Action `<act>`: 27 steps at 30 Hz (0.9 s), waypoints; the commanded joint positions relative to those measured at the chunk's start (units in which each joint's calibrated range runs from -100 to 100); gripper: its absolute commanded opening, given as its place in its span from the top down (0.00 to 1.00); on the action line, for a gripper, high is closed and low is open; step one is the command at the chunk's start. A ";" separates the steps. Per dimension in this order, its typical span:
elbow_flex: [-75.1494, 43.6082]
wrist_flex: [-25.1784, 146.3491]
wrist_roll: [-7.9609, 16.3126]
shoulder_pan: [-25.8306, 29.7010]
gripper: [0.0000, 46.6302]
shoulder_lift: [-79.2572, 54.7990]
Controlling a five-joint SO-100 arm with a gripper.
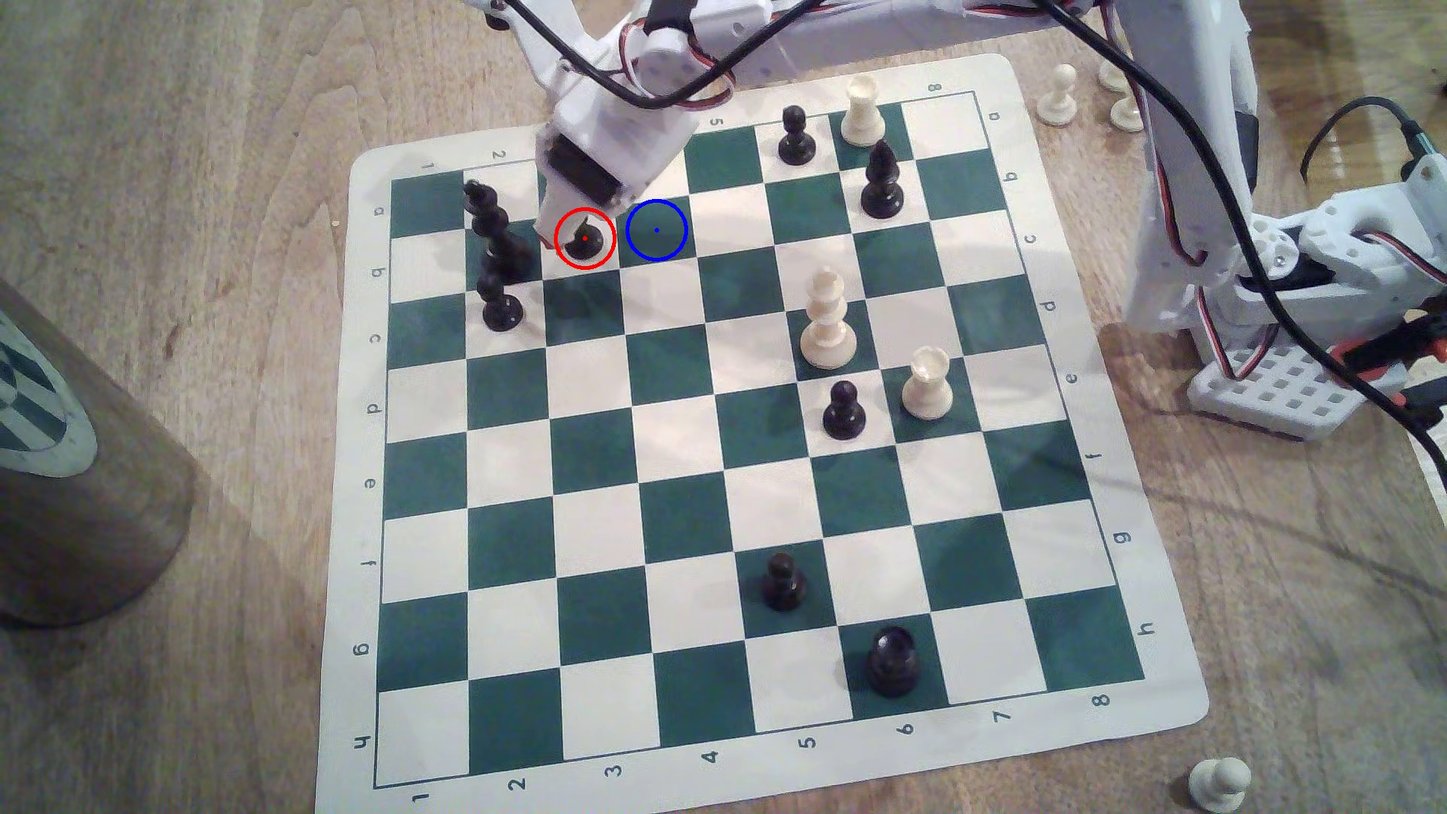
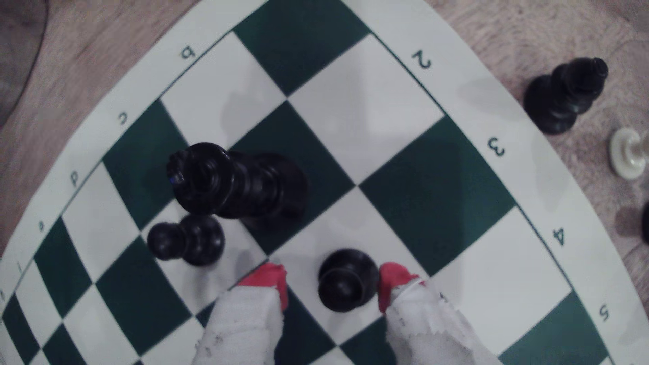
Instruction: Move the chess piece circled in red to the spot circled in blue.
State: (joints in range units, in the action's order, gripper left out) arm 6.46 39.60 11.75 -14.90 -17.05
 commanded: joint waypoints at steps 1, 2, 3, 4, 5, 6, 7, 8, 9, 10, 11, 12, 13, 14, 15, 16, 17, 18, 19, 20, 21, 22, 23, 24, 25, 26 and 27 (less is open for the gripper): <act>-3.74 -1.19 0.24 0.39 0.69 0.84; -3.74 -1.27 0.24 0.39 0.69 0.75; -3.74 -1.35 0.24 0.39 0.69 0.67; -3.74 -1.35 0.24 0.39 0.69 0.58; -3.74 -1.35 0.24 0.39 0.70 0.58; -3.74 -1.35 0.24 0.47 0.70 0.50; -3.74 -1.35 0.24 0.54 0.72 0.50; -3.74 -1.35 0.20 0.62 0.82 0.33; -3.65 -1.35 0.20 0.70 0.88 0.33; -3.65 -1.35 0.20 0.70 0.93 0.33; -3.65 -1.35 0.20 0.70 0.97 0.33; -3.65 -1.35 0.15 0.78 0.99 0.33; -3.65 -1.44 0.00 0.86 1.00 0.33; -3.65 -1.35 -0.05 0.94 1.00 0.33; -3.56 -1.35 -0.05 1.01 1.00 0.33; -3.38 -1.35 -0.05 1.01 1.00 0.41; -3.38 -1.35 -0.05 1.01 1.00 0.41; -3.29 -1.35 -0.05 1.01 1.00 0.41; -3.29 -1.44 -0.05 1.01 1.00 0.50; -3.29 -1.60 0.10 1.01 1.00 0.67; -3.29 -1.76 0.15 0.94 1.00 0.92; -3.29 -2.09 0.24 0.70 1.00 1.77; -3.29 -2.26 0.24 0.62 1.00 2.28; -3.29 -2.34 0.24 0.47 1.00 2.70; -3.29 -2.34 0.24 0.31 1.00 3.38; -3.20 -2.34 0.24 -0.08 1.00 5.08; -3.02 -2.34 0.24 -0.24 1.00 6.10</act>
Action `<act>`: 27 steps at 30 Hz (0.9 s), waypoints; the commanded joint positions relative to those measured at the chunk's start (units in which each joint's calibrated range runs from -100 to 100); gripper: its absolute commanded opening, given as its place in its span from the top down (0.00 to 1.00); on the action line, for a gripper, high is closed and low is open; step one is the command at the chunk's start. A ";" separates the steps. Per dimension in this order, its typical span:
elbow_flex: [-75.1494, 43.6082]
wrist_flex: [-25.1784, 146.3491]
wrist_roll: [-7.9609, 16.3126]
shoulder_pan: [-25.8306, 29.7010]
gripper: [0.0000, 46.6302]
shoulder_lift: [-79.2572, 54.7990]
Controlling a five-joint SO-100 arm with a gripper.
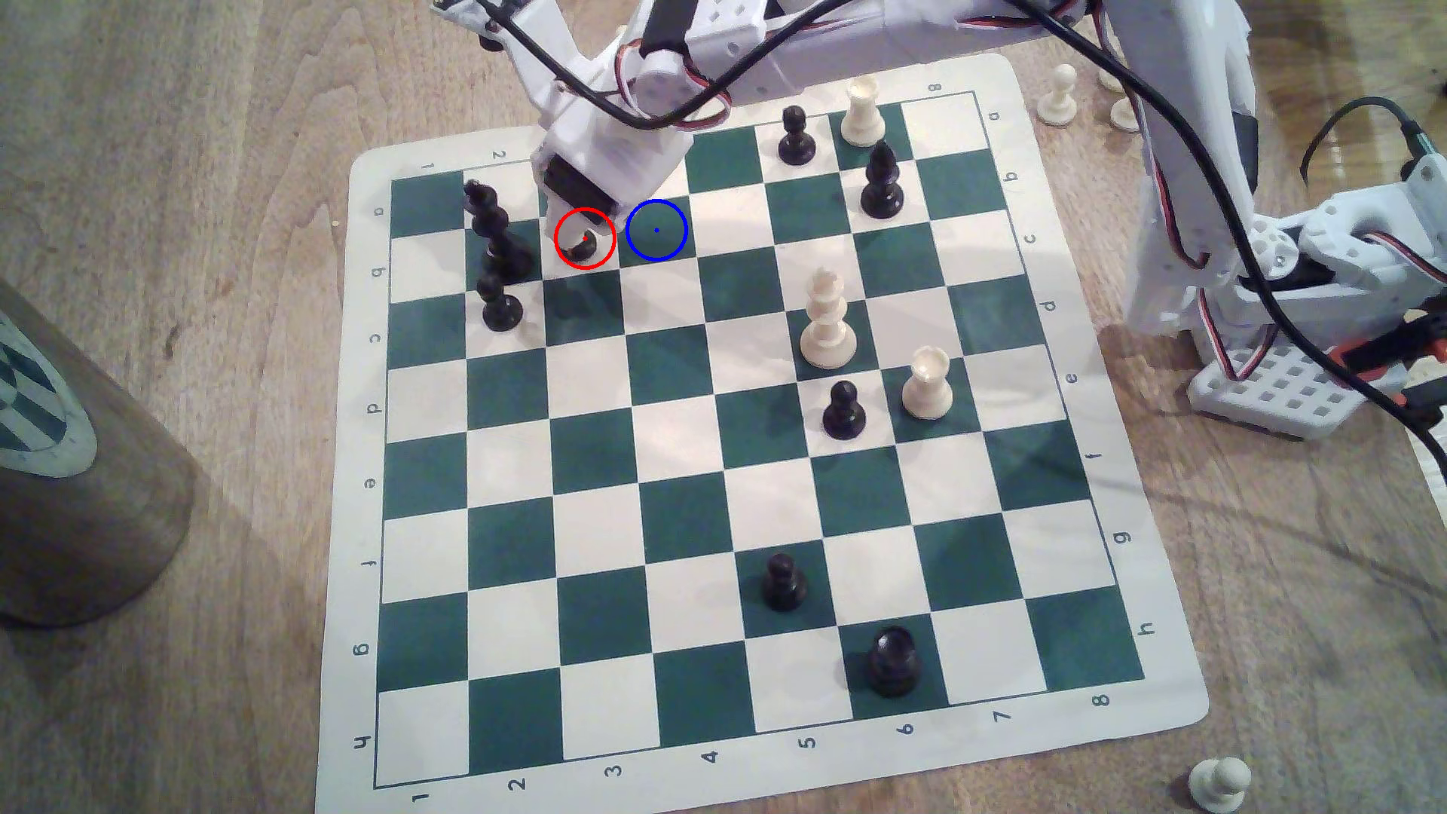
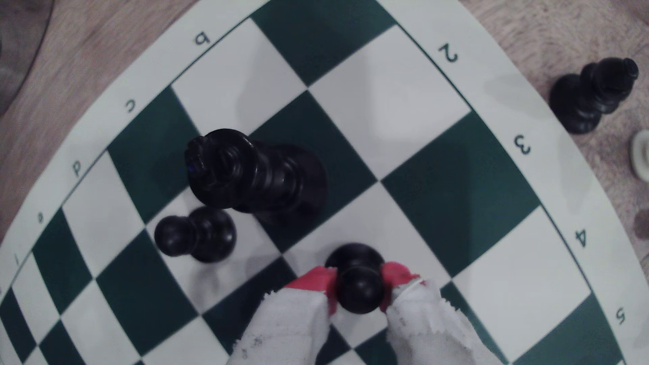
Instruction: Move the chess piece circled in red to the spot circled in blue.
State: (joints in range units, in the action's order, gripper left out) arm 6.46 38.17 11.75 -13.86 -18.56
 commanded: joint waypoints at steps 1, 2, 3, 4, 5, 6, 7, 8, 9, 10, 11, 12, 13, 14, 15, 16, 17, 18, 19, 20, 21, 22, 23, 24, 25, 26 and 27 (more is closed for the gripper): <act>-2.65 -0.74 0.24 -1.51 1.00 9.05; -2.20 -0.58 0.20 -1.58 1.00 10.32; -1.11 0.24 -0.10 -1.82 1.00 13.55; -0.30 0.74 -0.10 -1.82 1.00 15.42; 0.43 1.31 -0.20 -1.82 1.00 17.12; 1.15 2.13 -0.24 -1.90 1.00 18.90; 1.97 2.70 -0.29 -1.82 1.00 20.51; 4.15 3.85 -0.44 -1.51 1.00 23.74; 5.60 4.09 -0.59 -1.35 1.00 25.52; 7.23 4.18 -0.83 -1.19 1.00 27.30; 9.22 4.18 -1.03 -0.88 1.00 29.17; 12.49 4.18 -1.17 -0.33 1.00 32.48; 14.03 4.18 -1.32 -0.02 1.00 34.01; 15.84 4.18 -1.42 0.22 1.00 35.45; 17.29 4.18 -1.51 0.45 1.00 36.64; 18.65 4.09 -1.66 0.61 1.00 37.40; 21.19 3.68 -1.90 0.68 1.00 38.42; 22.64 3.27 -2.05 0.76 1.00 38.59; 25.27 1.80 -2.34 0.76 1.00 38.42; 26.45 0.90 -2.49 0.68 1.00 38.00; 27.54 -0.17 -2.64 0.53 1.00 37.23; 28.17 -0.82 -2.78 0.45 1.00 36.47; 28.62 -1.56 -2.88 0.29 1.00 35.54; 28.81 -2.05 -2.98 0.14 1.00 34.52; 28.90 -2.62 -3.03 -0.10 1.00 33.50; 28.90 -3.77 -3.13 -0.41 1.00 31.63; 28.90 -4.34 -3.13 -0.57 1.00 30.87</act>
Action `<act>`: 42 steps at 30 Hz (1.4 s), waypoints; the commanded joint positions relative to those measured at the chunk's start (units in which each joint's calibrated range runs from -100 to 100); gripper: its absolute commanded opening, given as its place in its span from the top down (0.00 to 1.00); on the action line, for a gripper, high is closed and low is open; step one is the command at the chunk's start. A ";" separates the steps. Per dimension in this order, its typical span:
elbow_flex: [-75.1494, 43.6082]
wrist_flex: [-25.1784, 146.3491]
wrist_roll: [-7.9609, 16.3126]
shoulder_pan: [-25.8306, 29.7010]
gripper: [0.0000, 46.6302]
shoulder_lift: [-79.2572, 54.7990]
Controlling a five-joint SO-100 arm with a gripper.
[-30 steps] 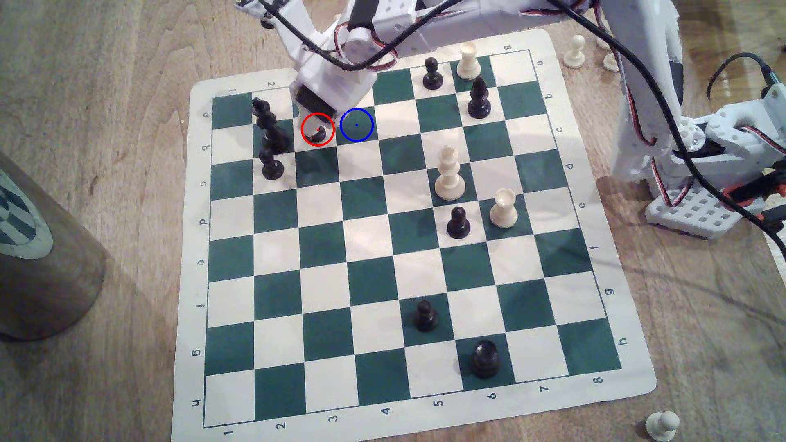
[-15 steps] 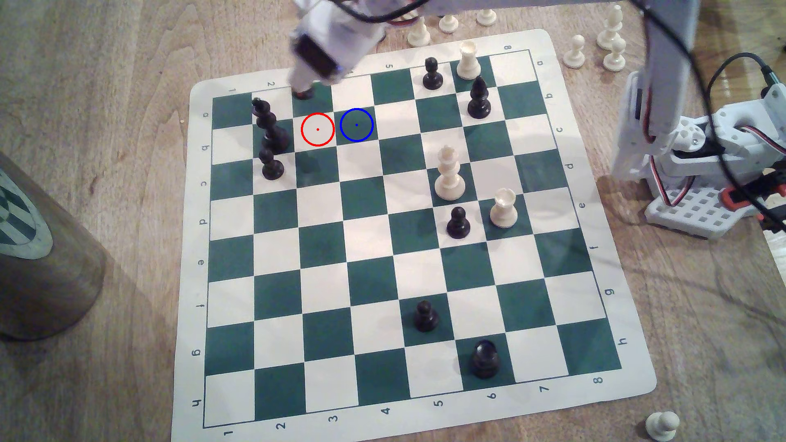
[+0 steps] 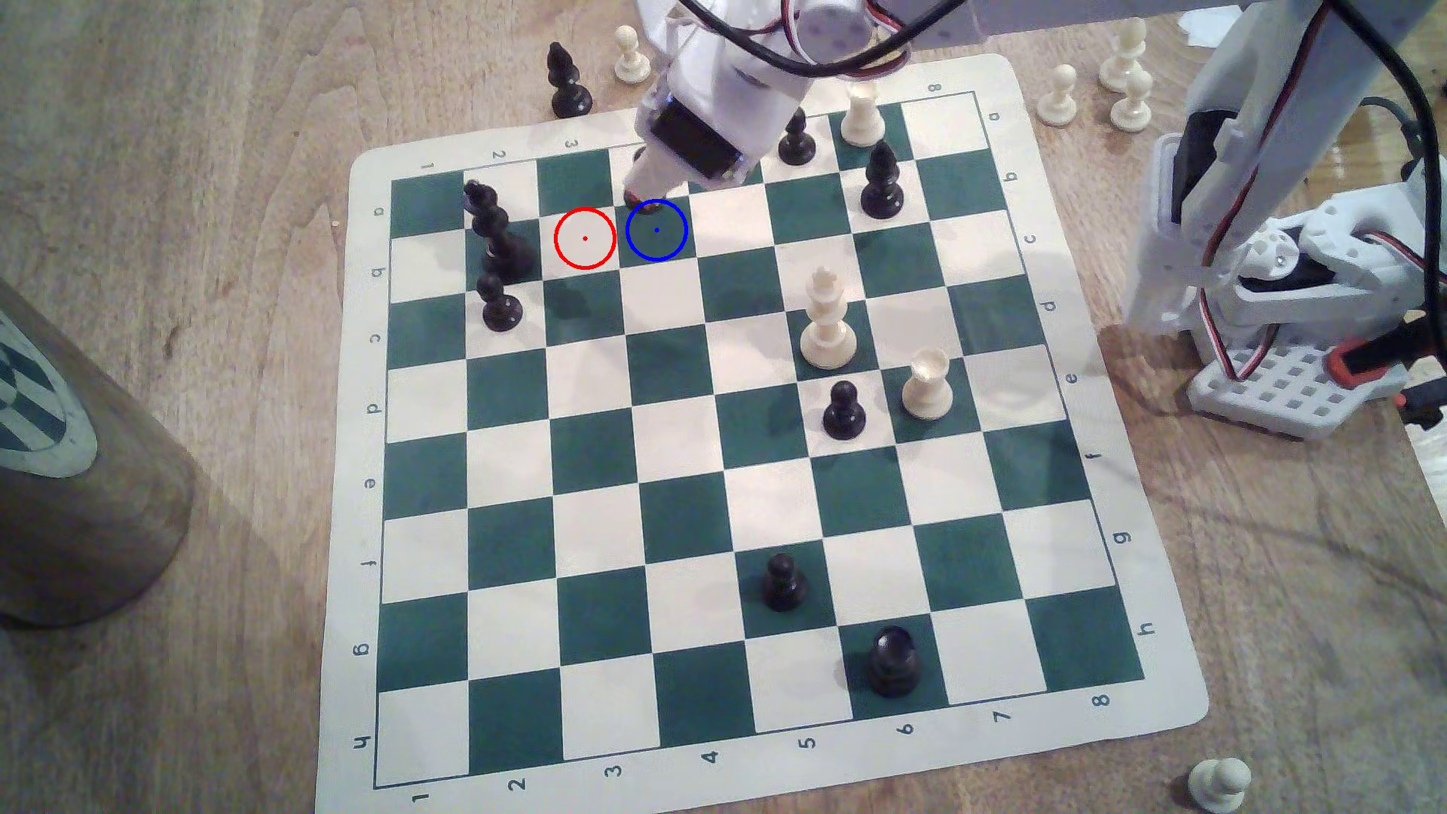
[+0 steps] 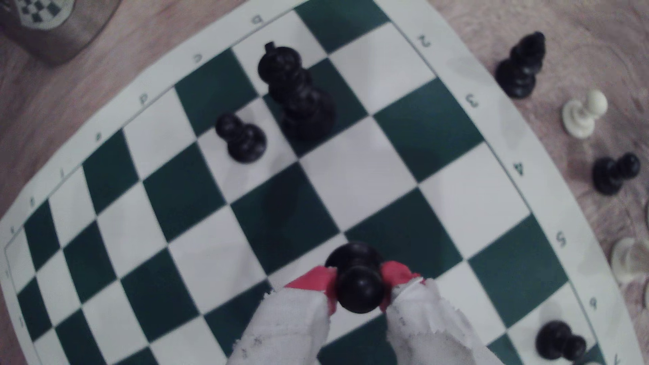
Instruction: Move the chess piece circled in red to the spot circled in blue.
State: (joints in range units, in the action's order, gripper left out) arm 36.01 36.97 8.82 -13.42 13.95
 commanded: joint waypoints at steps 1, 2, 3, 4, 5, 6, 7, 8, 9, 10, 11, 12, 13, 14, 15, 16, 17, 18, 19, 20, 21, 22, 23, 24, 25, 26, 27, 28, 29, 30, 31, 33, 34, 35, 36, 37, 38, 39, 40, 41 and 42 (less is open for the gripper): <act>-0.66 -3.72 -0.20 -1.09 1.00 -2.32; -0.66 -4.29 -0.20 -1.17 1.00 -3.00; -1.02 -5.03 -0.24 -1.24 1.00 -4.70; -1.38 -5.44 -0.29 -1.32 1.00 -5.72; -1.65 -5.69 -0.44 -1.48 1.00 -6.65; -2.20 -5.77 -0.49 -1.63 1.00 -7.84; -3.01 -6.34 -0.49 -2.03 1.00 -10.13; -3.10 -6.83 -0.49 -2.26 1.00 -10.89; -3.10 -7.24 -0.49 -2.34 1.00 -11.49; -3.10 -7.57 -0.49 -2.42 1.00 -11.91; -3.10 -7.82 -0.49 -2.50 1.00 -12.25; -3.10 -8.39 -0.49 -2.57 1.00 -12.76; -3.10 -8.55 -0.49 -2.57 1.00 -12.85; -3.19 -8.72 -0.49 -2.65 1.00 -12.93; -3.29 -8.80 -0.49 -2.65 0.99 -13.02; -3.65 -8.88 -0.44 -2.65 0.99 -13.36; -3.92 -8.88 -0.44 -2.65 0.99 -13.53; -4.19 -8.88 -0.44 -2.65 0.99 -13.70; -4.37 -8.88 -0.44 -2.65 0.99 -13.87; -4.55 -8.88 -0.44 -2.65 0.99 -14.04; -4.74 -9.04 -0.44 -2.73 0.99 -14.21; -4.92 -9.13 -0.44 -2.81 0.99 -14.29; -5.19 -9.29 -0.44 -2.89 0.99 -14.46; -5.28 -9.45 -0.44 -2.96 0.99 -14.46; -5.55 -9.45 -0.44 -3.04 0.99 -14.54; -5.82 -9.45 -0.44 -3.12 0.99 -14.63; -6.19 -9.45 -0.44 -3.20 0.99 -14.80; -6.46 -9.45 -0.44 -3.28 0.99 -14.80; -6.64 -9.45 -0.54 -3.43 0.99 -14.88; -6.64 -9.45 -0.59 -3.43 0.99 -14.88; -6.64 -9.45 -0.59 -3.43 0.99 -14.97; -6.64 -9.37 -0.63 -3.43 0.99 -15.14; -6.55 -9.37 -0.63 -3.43 0.99 -15.39; -6.55 -9.37 -0.63 -3.43 0.99 -15.56; -6.55 -9.37 -0.63 -3.43 0.98 -15.65; -6.55 -9.37 -0.63 -3.43 0.97 -15.82; -6.64 -9.37 -0.63 -3.43 0.96 -16.33; -6.73 -9.45 -0.63 -3.43 0.96 -16.58; -6.82 -9.54 -0.68 -3.43 0.96 -16.84; -6.91 -9.54 -0.73 -3.43 0.96 -17.09; -7.09 -9.62 -0.73 -3.43 0.96 -17.60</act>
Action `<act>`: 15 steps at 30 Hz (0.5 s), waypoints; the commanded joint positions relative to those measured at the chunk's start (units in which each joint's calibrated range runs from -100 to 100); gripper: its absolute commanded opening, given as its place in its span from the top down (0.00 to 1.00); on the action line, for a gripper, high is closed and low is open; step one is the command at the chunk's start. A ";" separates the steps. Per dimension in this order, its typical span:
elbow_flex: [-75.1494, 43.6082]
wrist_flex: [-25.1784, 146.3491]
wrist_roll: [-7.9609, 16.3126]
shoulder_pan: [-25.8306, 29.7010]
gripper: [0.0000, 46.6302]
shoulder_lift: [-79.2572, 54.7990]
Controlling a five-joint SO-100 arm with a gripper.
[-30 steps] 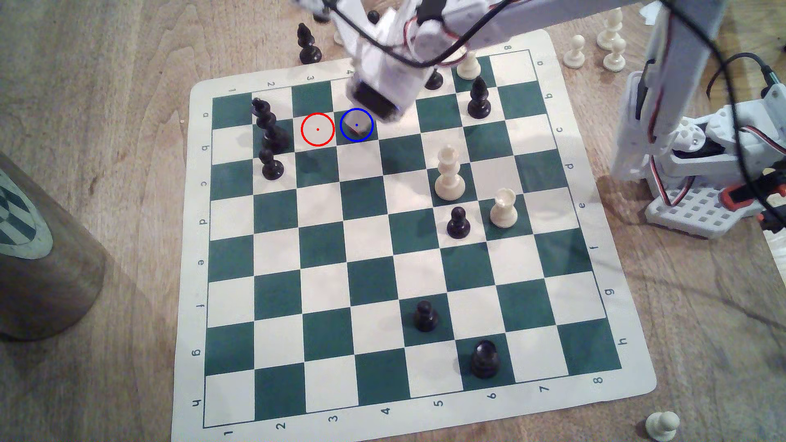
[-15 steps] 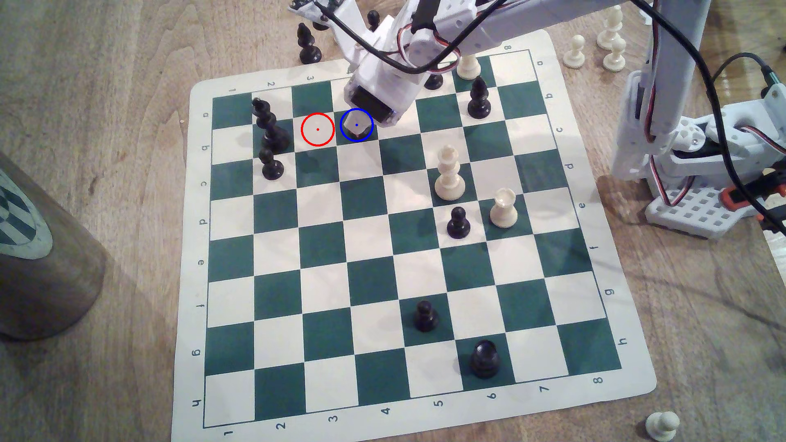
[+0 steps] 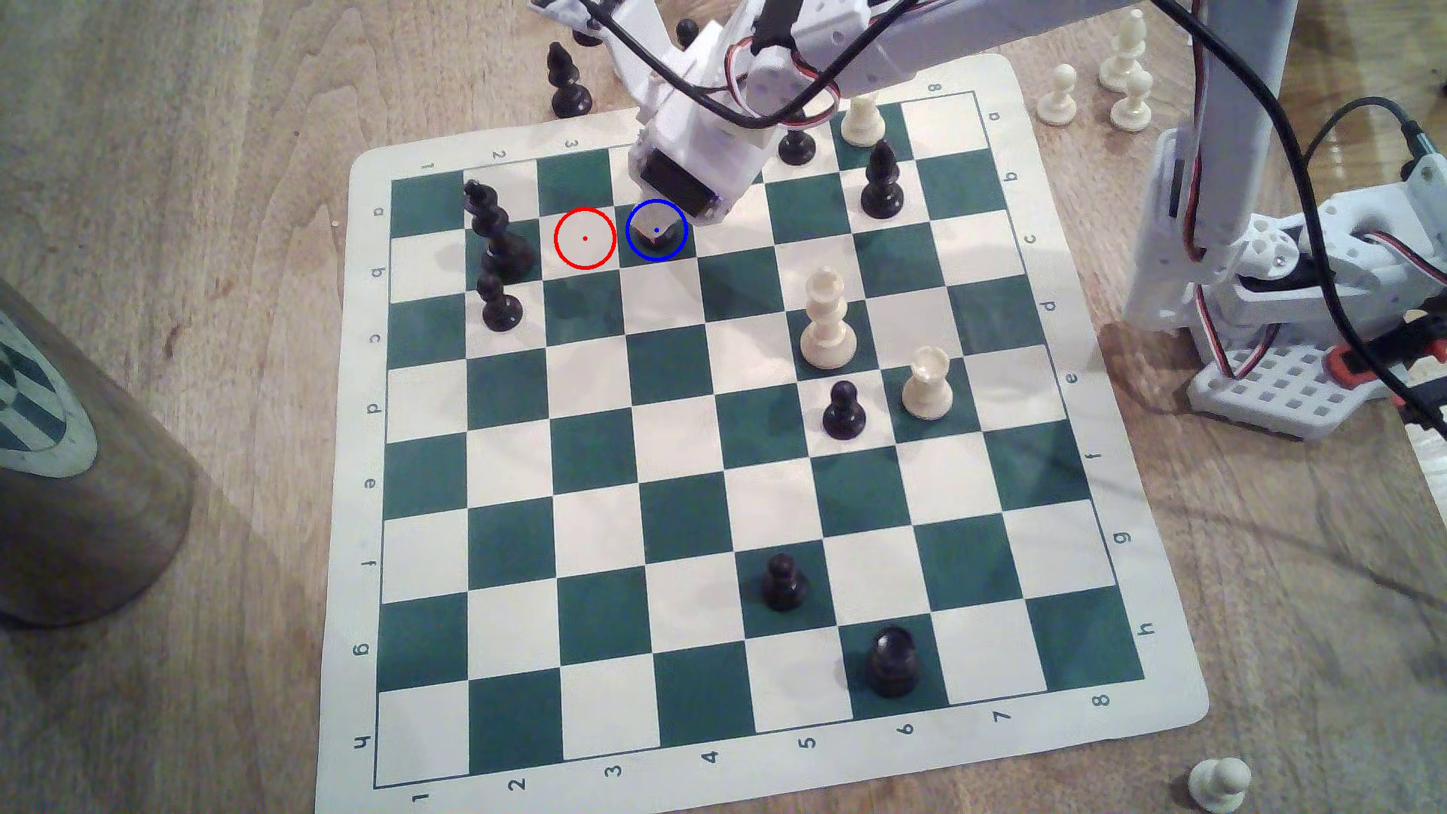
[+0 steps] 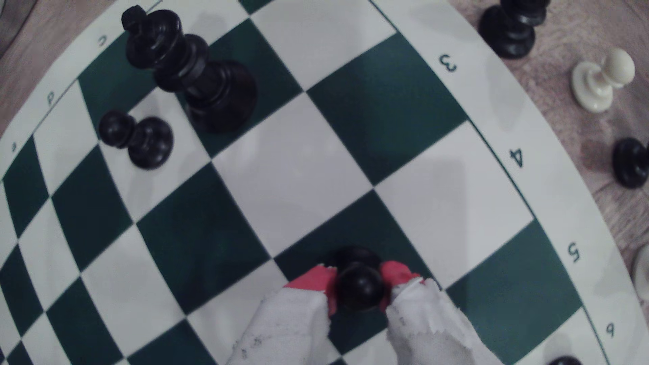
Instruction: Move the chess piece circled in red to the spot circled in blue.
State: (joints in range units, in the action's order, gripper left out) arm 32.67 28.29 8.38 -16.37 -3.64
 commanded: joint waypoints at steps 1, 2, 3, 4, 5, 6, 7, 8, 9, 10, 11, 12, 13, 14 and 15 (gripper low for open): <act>-3.93 -0.93 -0.29 -0.56 0.93 -0.09; -4.02 -1.10 -0.20 -0.56 0.88 -0.18; -4.02 -1.18 -0.10 -0.64 0.83 -0.26; -4.02 -1.18 -0.10 -0.64 0.79 -0.26; -3.75 -1.18 -0.10 -0.72 0.66 0.08; -3.48 -1.10 -0.05 -0.72 0.62 0.42; -3.21 -1.10 0.00 -0.72 0.59 0.84; -2.84 -1.10 0.05 -0.72 0.57 1.27; -2.39 -0.77 0.10 -0.80 0.54 2.37; -2.12 -0.44 0.10 -0.80 0.53 3.14; -2.03 -0.03 0.10 -0.80 0.52 3.81; -1.66 1.12 0.10 -0.80 0.51 5.43; -1.30 1.77 0.00 -0.80 0.50 6.45; -0.76 2.67 -0.10 -0.64 0.49 7.80; -0.21 3.57 -0.29 -0.41 0.48 9.08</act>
State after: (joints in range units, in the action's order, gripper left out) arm 31.95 29.24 8.38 -16.37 -3.73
